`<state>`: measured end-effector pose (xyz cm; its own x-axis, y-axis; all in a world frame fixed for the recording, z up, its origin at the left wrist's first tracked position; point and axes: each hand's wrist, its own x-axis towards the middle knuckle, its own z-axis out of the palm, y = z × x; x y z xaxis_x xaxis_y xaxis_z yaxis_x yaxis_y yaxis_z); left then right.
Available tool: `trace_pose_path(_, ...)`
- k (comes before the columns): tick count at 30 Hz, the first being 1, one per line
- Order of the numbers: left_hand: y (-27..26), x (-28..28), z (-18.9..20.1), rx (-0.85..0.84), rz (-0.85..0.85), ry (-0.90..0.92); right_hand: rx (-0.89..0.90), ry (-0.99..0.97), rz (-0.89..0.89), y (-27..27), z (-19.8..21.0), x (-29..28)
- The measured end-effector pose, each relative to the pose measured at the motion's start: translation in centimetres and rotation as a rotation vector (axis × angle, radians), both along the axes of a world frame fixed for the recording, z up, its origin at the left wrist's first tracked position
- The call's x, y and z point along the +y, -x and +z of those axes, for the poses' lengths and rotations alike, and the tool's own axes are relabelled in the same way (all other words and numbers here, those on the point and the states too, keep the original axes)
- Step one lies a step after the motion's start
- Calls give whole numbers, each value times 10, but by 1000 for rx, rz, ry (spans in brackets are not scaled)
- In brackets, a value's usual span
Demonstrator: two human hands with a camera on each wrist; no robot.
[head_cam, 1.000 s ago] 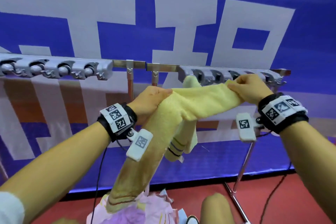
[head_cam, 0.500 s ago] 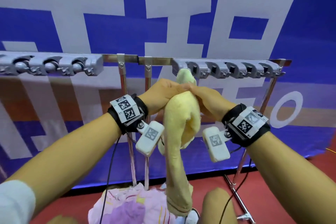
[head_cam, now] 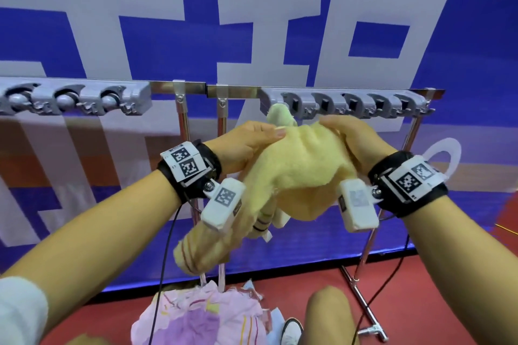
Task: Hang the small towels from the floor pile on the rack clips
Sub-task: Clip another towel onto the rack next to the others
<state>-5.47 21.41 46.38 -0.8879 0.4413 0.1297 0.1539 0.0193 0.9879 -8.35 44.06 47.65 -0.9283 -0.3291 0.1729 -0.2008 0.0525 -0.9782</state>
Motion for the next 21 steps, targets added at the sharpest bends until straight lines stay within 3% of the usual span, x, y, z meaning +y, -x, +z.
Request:
trace_pose_path(9,1,30,12,61,66,0,-48,-7,262,2,-1,-20)
trace_pose_path(13,4,33,14,74,138,41,27,25,194,6,2,-2)
trace_pose_path(21,12,61,28,163,96,111,101,138,108,14,17,32)
